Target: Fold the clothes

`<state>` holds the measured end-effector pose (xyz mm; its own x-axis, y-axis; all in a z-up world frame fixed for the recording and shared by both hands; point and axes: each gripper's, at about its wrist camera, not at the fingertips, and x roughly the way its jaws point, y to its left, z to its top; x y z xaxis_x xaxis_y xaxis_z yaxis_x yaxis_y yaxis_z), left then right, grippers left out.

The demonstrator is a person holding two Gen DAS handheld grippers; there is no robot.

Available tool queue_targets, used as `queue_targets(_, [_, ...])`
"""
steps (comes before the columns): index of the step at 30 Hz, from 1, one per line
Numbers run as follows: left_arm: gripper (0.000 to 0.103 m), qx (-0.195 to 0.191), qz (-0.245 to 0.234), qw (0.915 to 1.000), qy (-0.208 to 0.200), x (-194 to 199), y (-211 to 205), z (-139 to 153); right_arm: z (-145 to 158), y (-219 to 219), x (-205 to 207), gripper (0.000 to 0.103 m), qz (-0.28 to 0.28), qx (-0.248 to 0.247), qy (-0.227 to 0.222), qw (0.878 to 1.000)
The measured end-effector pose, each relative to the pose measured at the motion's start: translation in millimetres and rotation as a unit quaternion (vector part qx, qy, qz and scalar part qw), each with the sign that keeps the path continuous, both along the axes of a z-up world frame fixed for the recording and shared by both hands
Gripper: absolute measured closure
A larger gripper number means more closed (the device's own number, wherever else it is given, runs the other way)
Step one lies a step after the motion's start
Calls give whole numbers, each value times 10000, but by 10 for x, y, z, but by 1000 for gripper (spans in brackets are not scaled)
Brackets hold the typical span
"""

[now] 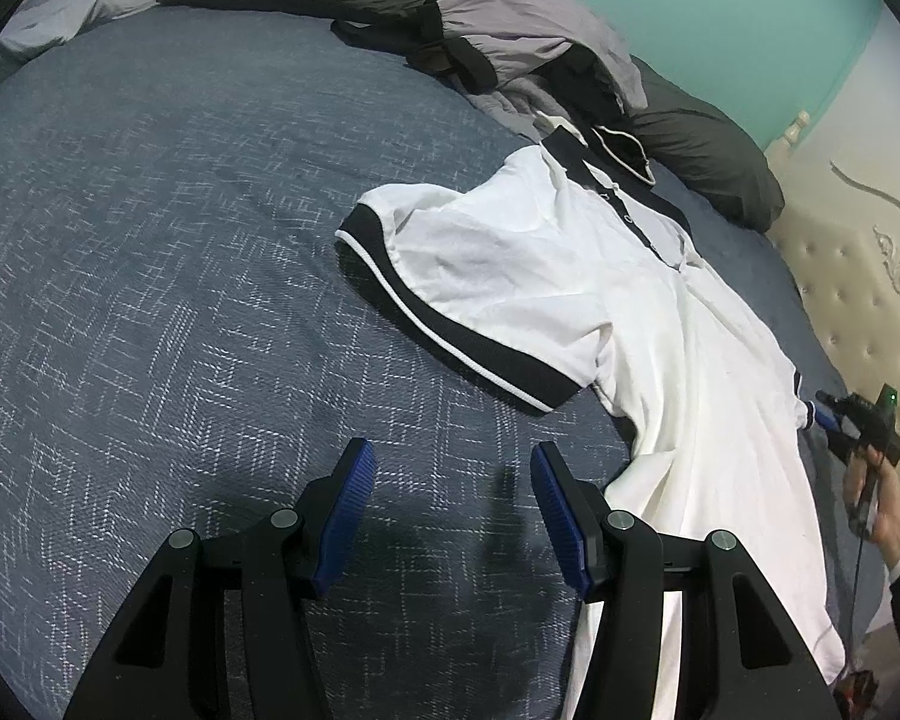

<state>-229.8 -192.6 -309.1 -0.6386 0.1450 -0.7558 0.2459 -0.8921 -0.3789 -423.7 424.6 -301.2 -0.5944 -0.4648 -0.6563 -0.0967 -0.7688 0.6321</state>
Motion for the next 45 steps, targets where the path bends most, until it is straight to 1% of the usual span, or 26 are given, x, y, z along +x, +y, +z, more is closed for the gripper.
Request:
queue_targets(4, [45,27,-8,10000,3,15,4,-1,-22,-192,76,70,284,76,34,9996])
queue_targets(6, [45,44,-8,10000,3,23,-2,0,-65,-249,51,89,375,98,-38,9992])
queue_targets(7, [45,52,-5,10000,5,27,-7,1,-85,-266,48,96,377,134,-82,9992])
queue_targets(8, [45,60,-1,10000,7,31,-13,2,-99,-263,63,100,320,177,-103,9993])
queue_targets(11, [45,81,8,10000,17,43,-27,6,-137,-236,109,100,127,258,-151,9995])
queue_targets(14, [45,86,-9,10000,19,45,-23,10,-190,-123,162,100,-114,72,-129,9998])
queue_targets(20, [45,90,-46,9999,27,58,-10,18,-240,-98,260,100,-262,-106,-84,9996])
queue_targets(22, [45,99,-49,9999,20,61,-6,14,-337,-122,255,100,-251,-108,-244,9993])
queue_targets(24, [45,107,-60,9999,22,68,-3,14,-392,-130,260,100,-298,-145,-304,9990])
queue_targets(28, [45,161,-55,9998,38,80,-12,12,-429,-89,259,99,-430,-406,-328,9977])
queue_targets(31, [45,240,-40,9997,46,90,-33,4,-341,-44,285,98,-524,-350,-223,9978])
queue_targets(34, [45,257,-43,9996,48,108,-43,-2,-211,-24,347,94,-511,-232,-7,9984])
queue_targets(35, [45,261,-45,9996,47,113,-46,-4,-171,-23,383,88,-507,-183,46,9985])
queue_targets(37, [45,263,-46,9996,47,129,-48,-4,-97,-33,484,80,-523,-95,129,9985])
queue_targets(38, [45,253,-50,9997,51,136,-46,0,-73,-41,542,79,-546,-105,177,9983])
queue_targets(40, [45,251,-34,9997,67,146,-48,8,-17,-83,666,79,-587,-187,302,9976])
queue_targets(42, [45,300,31,9995,97,149,-74,22,35,-186,803,79,-581,-437,460,9963])
queue_targets(45, [45,357,164,9991,127,111,-131,57,90,-398,994,79,-423,-744,639,9943])
